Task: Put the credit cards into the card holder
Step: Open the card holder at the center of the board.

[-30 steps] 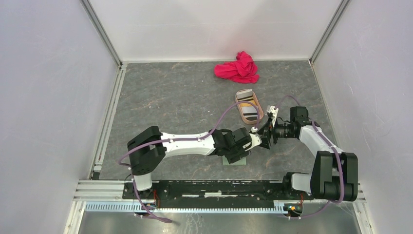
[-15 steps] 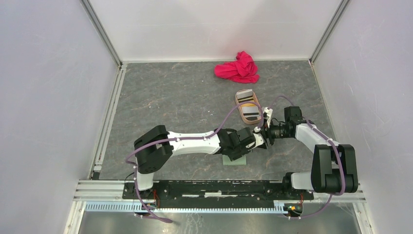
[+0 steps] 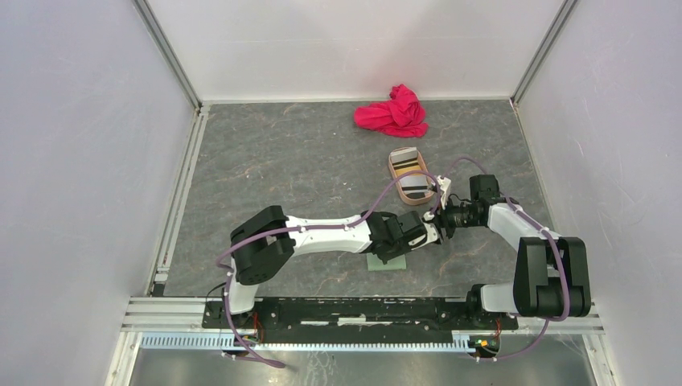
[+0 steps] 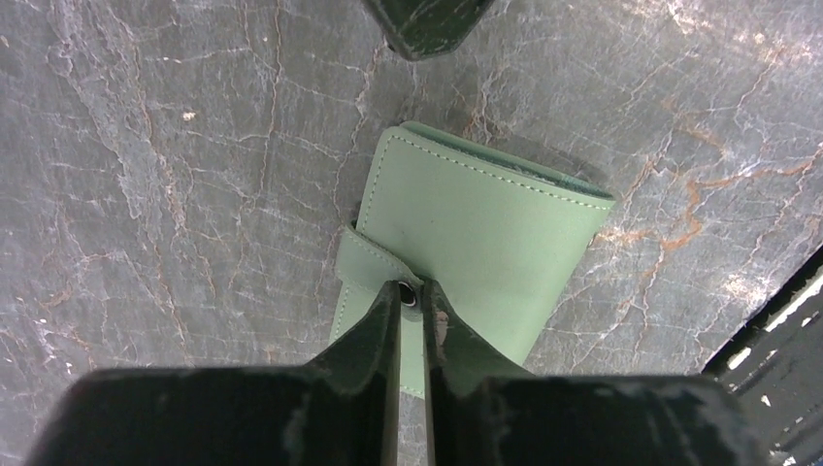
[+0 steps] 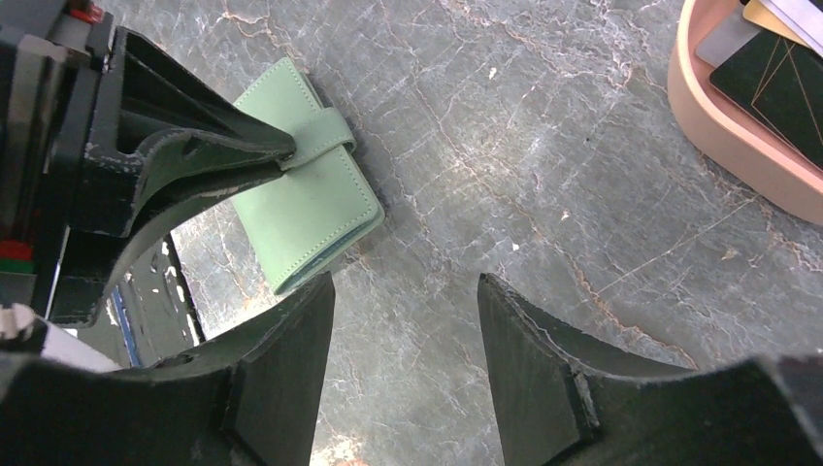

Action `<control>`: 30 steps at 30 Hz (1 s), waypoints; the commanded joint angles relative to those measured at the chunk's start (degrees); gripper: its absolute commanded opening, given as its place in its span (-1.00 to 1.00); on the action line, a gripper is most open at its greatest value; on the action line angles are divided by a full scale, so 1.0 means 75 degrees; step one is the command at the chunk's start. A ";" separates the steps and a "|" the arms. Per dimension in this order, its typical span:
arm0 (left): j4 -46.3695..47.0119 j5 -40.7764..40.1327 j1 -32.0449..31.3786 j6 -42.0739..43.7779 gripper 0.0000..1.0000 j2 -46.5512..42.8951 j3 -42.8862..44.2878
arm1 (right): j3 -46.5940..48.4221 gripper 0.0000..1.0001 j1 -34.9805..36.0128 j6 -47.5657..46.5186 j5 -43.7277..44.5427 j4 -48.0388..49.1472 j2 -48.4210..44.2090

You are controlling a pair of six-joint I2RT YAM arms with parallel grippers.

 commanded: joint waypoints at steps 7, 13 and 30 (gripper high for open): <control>0.0016 0.0493 0.0309 -0.0803 -0.96 -0.0080 0.0090 | 0.0333 0.25 0.0041 -0.0170 -0.0123 -0.0036 -0.0085; 0.1078 0.1629 0.0688 -0.2032 -0.96 -0.0714 -0.0666 | 0.0302 0.27 0.0041 -0.0265 -0.0198 -0.0051 -0.0258; 0.3537 0.1254 0.0889 -0.4520 -0.96 -0.1649 -0.2317 | 0.0156 -0.08 0.1357 -0.0161 -0.0997 0.0096 0.0179</control>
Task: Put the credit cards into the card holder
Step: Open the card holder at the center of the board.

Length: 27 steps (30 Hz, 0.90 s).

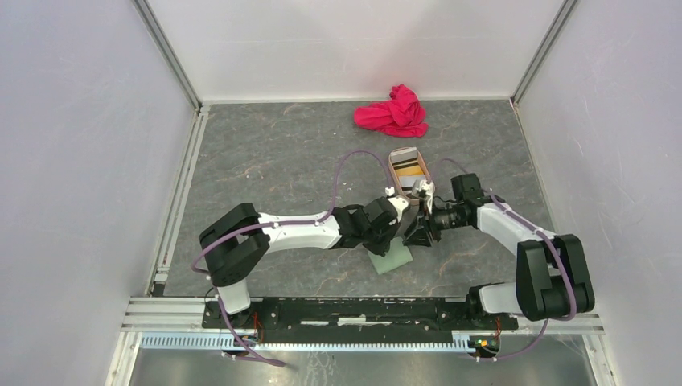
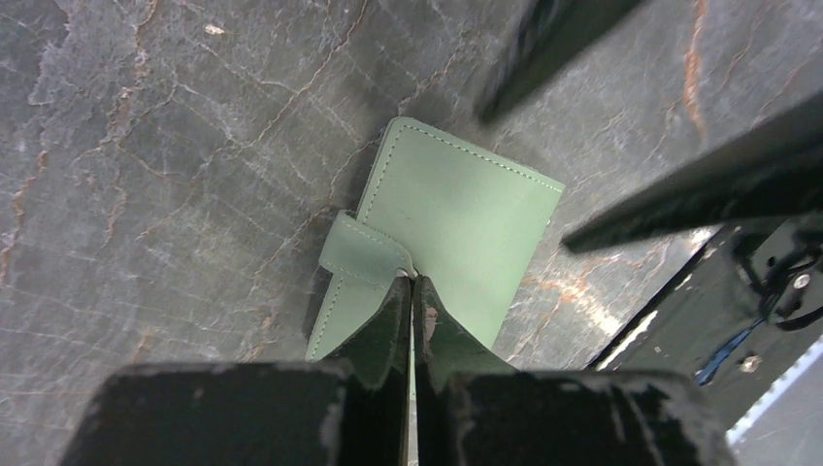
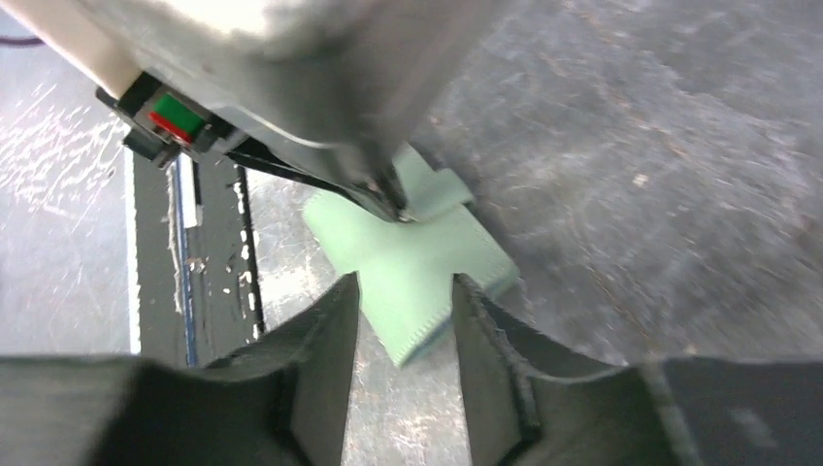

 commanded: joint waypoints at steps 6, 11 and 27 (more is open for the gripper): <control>0.1858 -0.0838 -0.0026 -0.1807 -0.96 -0.0654 -0.0780 | 0.0165 -0.49 0.0686 0.0166 -0.0033 0.0061 0.0880; 0.2330 -0.0984 -0.0021 -0.2124 -0.96 -0.0882 -0.1118 | 0.0126 -0.63 0.0949 0.1273 0.1258 0.0828 0.1175; 0.2835 -0.0467 0.0235 -0.2038 -0.96 -0.1942 -0.2057 | 0.0396 -0.72 0.1462 0.1755 0.3397 0.1016 0.1540</control>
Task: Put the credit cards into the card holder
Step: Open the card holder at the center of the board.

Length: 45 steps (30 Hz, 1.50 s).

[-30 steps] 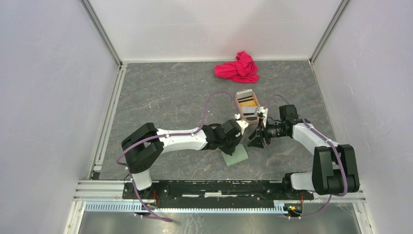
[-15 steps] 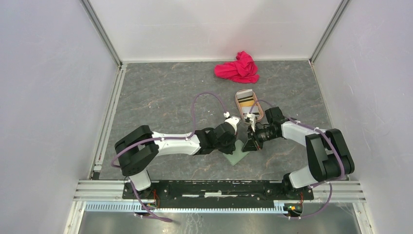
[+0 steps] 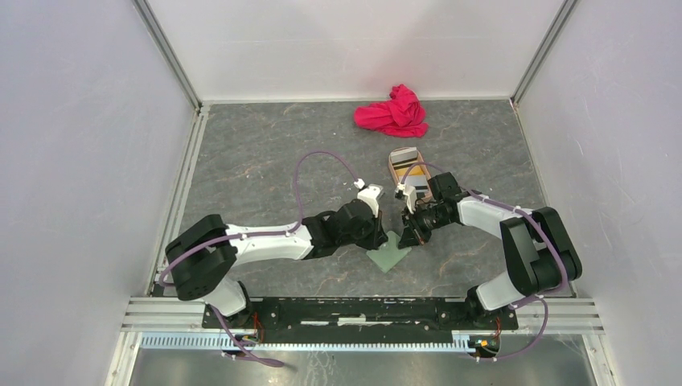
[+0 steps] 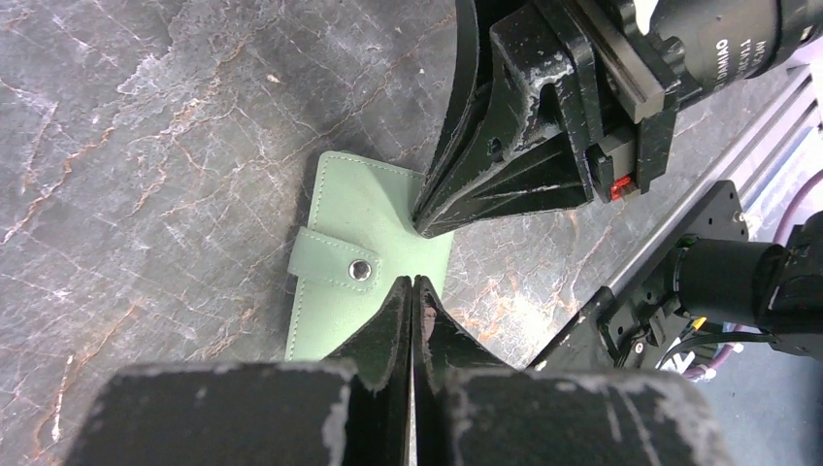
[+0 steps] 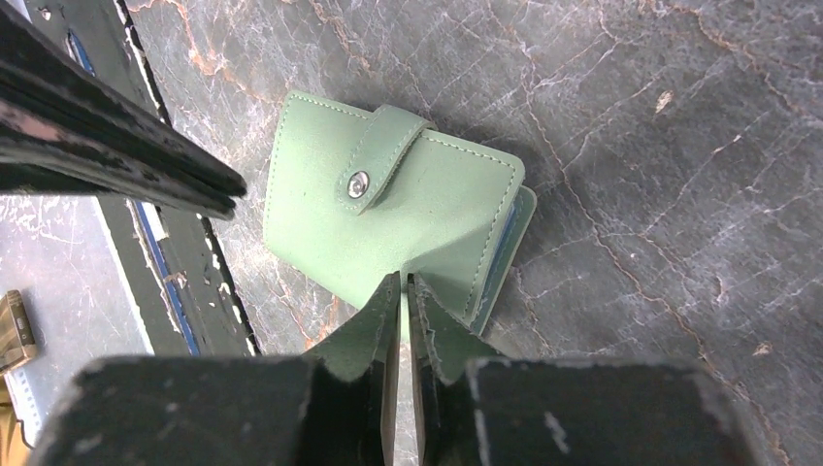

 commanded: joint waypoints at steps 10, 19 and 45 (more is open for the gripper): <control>-0.1485 -0.2204 -0.0884 0.1392 0.09 0.0468 0.1030 | 0.0046 -0.69 0.0016 -0.0423 0.1219 0.0439 0.0274; -0.2613 -0.3327 -0.1142 0.1005 0.11 0.1591 0.2142 | 0.0058 -0.69 0.0013 -0.0423 0.1201 0.0412 0.0346; -0.1988 -0.2760 -0.1228 0.0882 0.12 0.1802 0.1973 | 0.0095 -0.67 0.0019 -0.0376 0.1207 0.0386 0.0464</control>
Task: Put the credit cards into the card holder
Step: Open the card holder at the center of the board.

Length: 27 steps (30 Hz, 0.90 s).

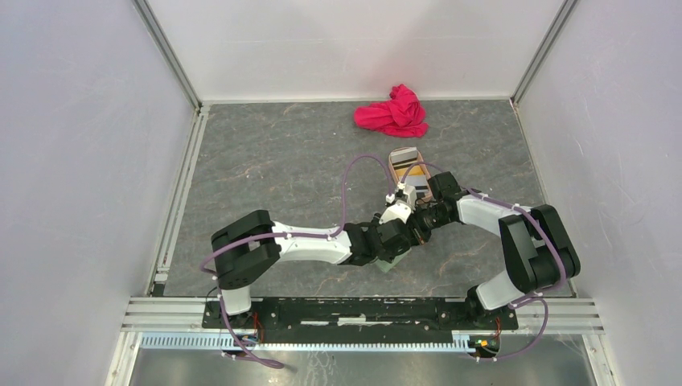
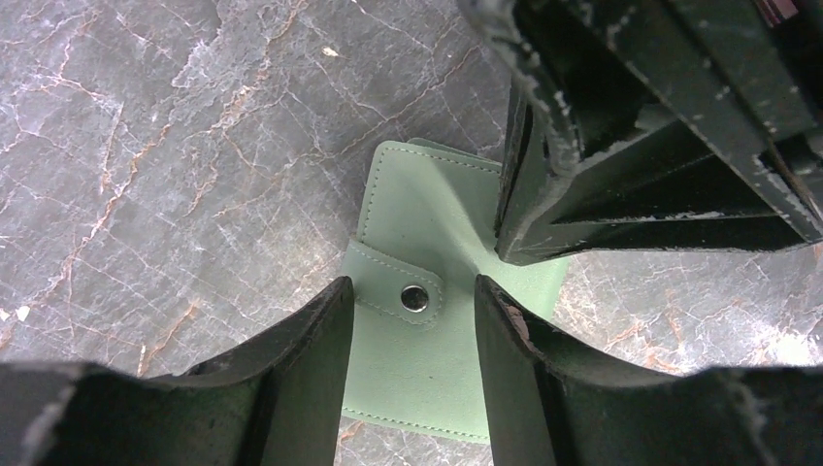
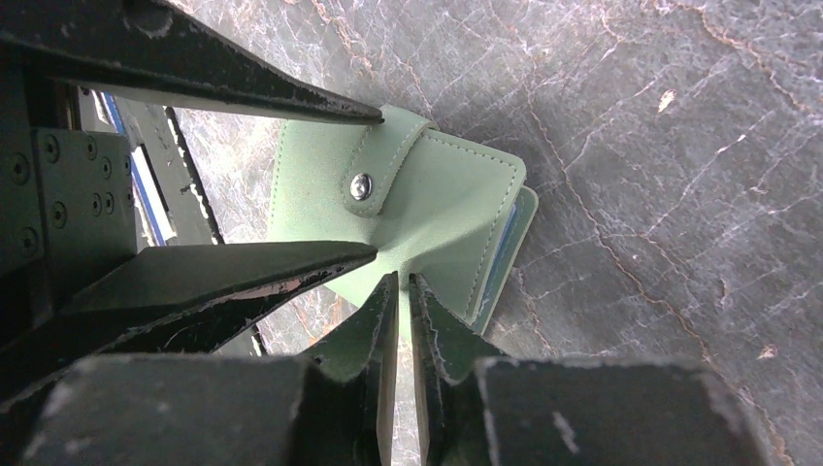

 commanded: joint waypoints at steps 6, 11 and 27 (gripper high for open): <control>-0.0347 -0.0469 -0.0074 -0.0385 0.06 0.0207 0.0384 | 0.0004 -0.67 0.0020 -0.0356 0.1306 0.0490 0.0341; -0.0469 -0.0622 -0.0055 -0.0501 -0.13 0.0257 0.0425 | 0.0004 -0.68 0.0027 -0.0356 0.1316 0.0490 0.0352; -0.0211 -0.0671 0.0008 -0.0498 -0.96 -0.0204 0.0021 | 0.0006 -0.67 0.0013 -0.0312 0.1482 0.0510 0.0351</control>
